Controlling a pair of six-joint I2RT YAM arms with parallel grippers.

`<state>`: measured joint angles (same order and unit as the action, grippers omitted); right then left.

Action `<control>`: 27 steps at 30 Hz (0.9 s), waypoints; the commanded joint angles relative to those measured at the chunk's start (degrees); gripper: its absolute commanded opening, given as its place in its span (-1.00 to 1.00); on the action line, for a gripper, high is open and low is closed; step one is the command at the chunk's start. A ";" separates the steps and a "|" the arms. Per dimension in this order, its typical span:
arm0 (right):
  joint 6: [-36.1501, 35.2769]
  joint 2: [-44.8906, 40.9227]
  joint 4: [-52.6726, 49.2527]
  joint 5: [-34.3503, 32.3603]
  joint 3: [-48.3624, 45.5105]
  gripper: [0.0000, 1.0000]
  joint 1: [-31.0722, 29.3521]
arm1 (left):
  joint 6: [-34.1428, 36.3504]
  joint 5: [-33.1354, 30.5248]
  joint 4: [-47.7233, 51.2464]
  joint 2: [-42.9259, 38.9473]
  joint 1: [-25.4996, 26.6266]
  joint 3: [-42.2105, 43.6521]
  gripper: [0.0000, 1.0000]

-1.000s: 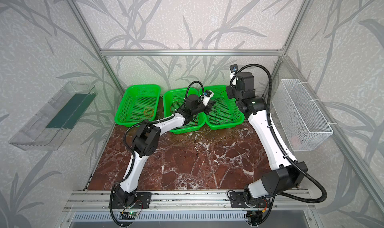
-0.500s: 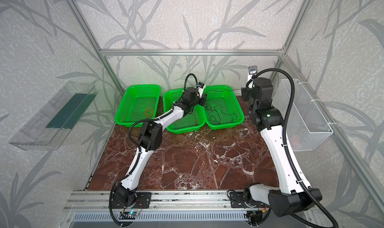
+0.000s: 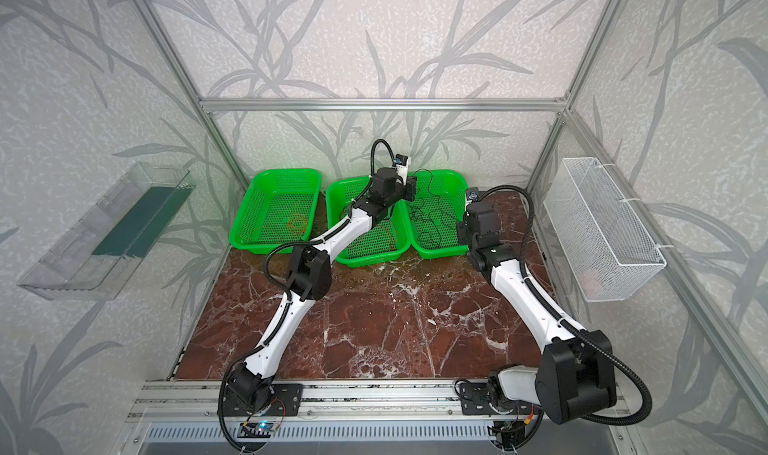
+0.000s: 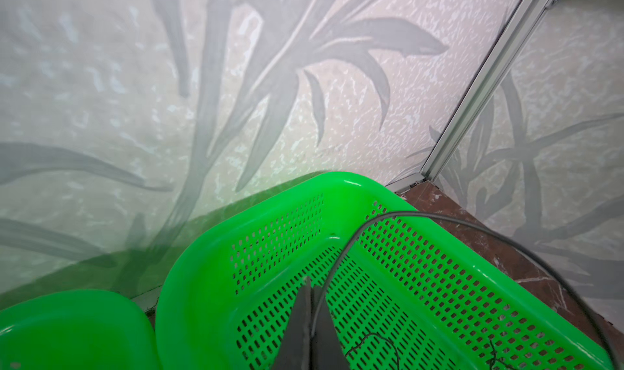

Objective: Untangle the cables

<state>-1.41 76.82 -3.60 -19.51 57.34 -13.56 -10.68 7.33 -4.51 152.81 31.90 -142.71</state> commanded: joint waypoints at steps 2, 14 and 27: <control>3.98 5.46 9.94 2.09 -0.73 -1.00 1.79 | -4.13 -0.35 -1.50 1.60 0.55 -2.02 -1.00; 6.14 15.67 9.08 3.50 2.79 0.48 5.00 | -3.24 -0.99 0.64 3.52 0.72 -5.86 0.40; 7.57 -1.47 -0.02 8.03 -5.89 0.98 6.70 | 8.57 -0.76 -8.22 -22.72 2.16 28.43 0.99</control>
<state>5.04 78.24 0.14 -13.56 53.78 -6.90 -5.76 6.46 -5.78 139.28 32.93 -121.40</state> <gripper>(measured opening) 0.990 0.993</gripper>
